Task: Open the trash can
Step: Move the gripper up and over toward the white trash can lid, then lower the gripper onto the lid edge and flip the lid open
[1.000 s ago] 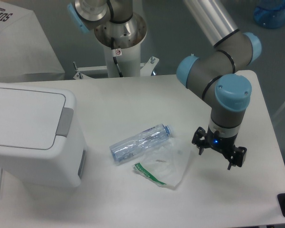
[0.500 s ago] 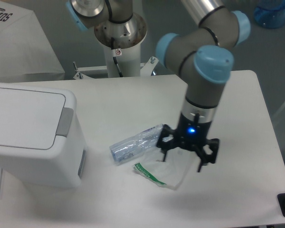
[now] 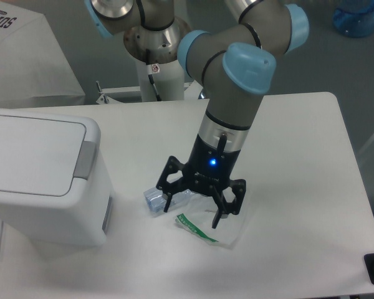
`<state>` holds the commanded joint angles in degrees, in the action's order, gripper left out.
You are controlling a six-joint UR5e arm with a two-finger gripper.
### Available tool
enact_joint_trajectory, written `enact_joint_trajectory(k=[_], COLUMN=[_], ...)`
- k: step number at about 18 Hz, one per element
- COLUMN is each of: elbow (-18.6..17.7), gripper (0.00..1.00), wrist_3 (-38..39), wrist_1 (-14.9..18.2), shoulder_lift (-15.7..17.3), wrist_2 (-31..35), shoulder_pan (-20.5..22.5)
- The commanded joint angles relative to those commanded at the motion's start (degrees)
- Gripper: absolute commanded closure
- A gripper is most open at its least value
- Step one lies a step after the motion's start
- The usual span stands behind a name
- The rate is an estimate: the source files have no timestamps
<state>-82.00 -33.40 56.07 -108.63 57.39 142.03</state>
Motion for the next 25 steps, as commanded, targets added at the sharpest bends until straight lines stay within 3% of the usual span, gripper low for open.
enact_joint_trajectory(k=[13, 15, 20, 25], elbow=[-0.7, -2.4, -10.8, -12.1], gripper=[0.00, 0.00, 0.00, 0.00], wrist_3=[3.6, 3.7, 3.1, 3.6], wrist_1=[0.1, 0.2, -0.1, -0.1], shoulder_lift=[2.7, 4.0, 10.7, 12.1], wrist_2=[-2.2, -2.1, -1.8, -3.3], shoulder_pan=[-2.6, -3.8, -4.0, -4.6])
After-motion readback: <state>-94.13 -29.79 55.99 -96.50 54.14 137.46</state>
